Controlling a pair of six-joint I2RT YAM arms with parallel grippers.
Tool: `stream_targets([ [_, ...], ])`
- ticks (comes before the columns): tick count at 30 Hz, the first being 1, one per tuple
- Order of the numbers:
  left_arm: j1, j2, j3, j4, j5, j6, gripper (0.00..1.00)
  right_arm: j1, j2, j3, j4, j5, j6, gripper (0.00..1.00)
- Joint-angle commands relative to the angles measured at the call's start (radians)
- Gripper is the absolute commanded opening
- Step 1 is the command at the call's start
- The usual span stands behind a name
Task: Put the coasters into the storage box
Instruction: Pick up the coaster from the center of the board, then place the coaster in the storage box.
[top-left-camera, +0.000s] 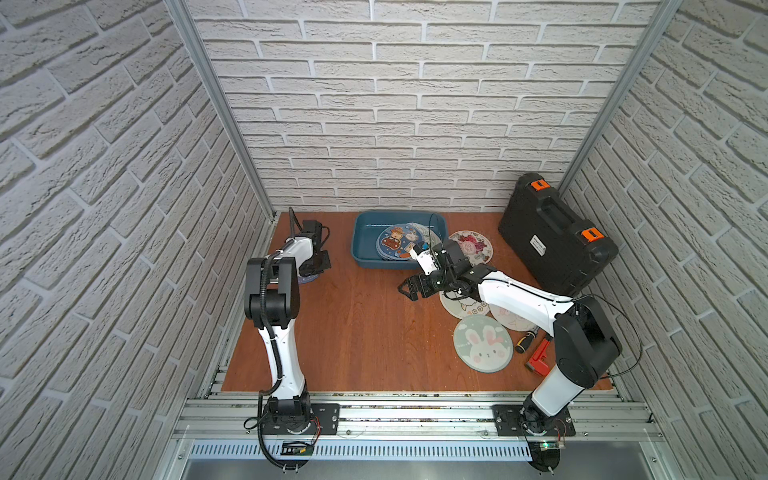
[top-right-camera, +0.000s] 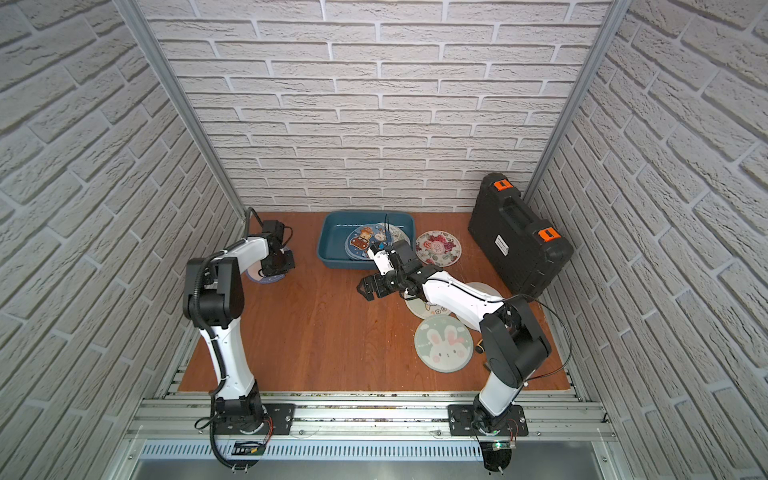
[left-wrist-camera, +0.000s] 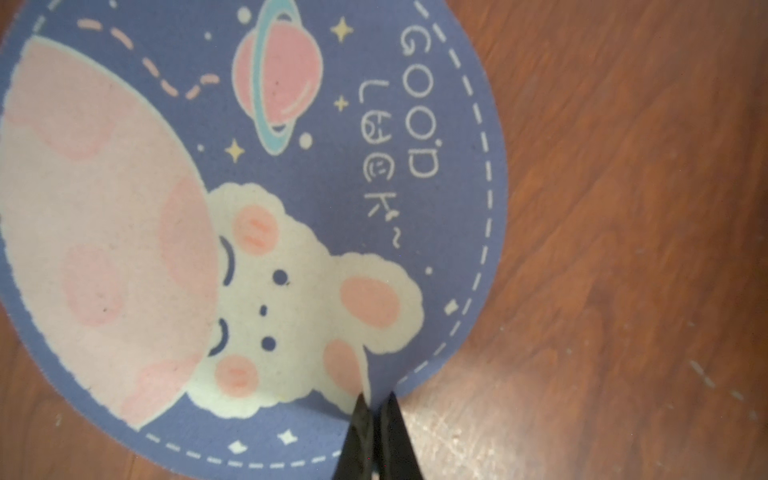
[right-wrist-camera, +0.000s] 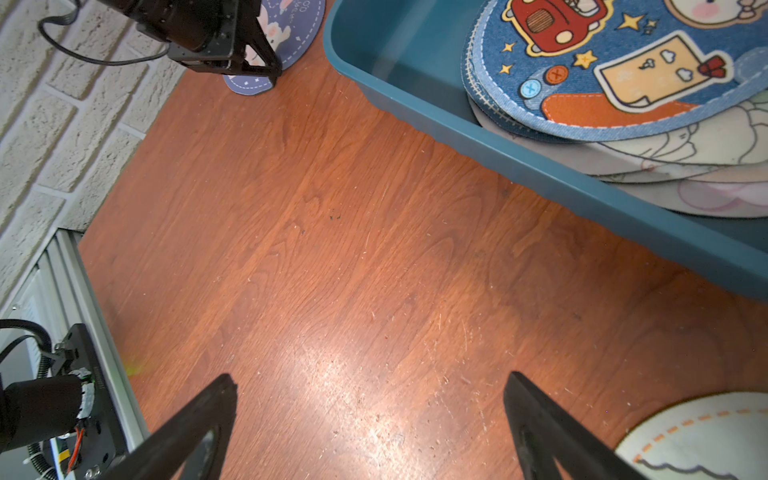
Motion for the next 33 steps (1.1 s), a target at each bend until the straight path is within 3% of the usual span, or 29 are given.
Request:
stream_targets([
  [1, 0.008, -0.059, -0.077, -0.006, 0.053, 0.004, 0.00, 0.015, 0.002, 0.034, -0.007, 0.038, 0.008, 1.00],
  [10, -0.075, -0.317, -0.317, 0.105, 0.064, -0.035, 0.00, 0.035, 0.006, 0.057, 0.015, 0.058, 0.015, 1.00],
  [18, -0.221, -0.524, -0.519, 0.197, 0.104, -0.123, 0.00, 0.043, 0.060, 0.120, 0.019, 0.006, 0.039, 1.00],
  [26, -0.380, -0.676, -0.641, 0.270, 0.141, -0.222, 0.00, 0.061, 0.115, 0.167, 0.019, -0.023, 0.058, 0.97],
  [33, -0.512, -0.701, -0.658, 0.335, 0.148, -0.289, 0.00, 0.076, 0.163, 0.189, 0.031, -0.077, 0.090, 0.90],
])
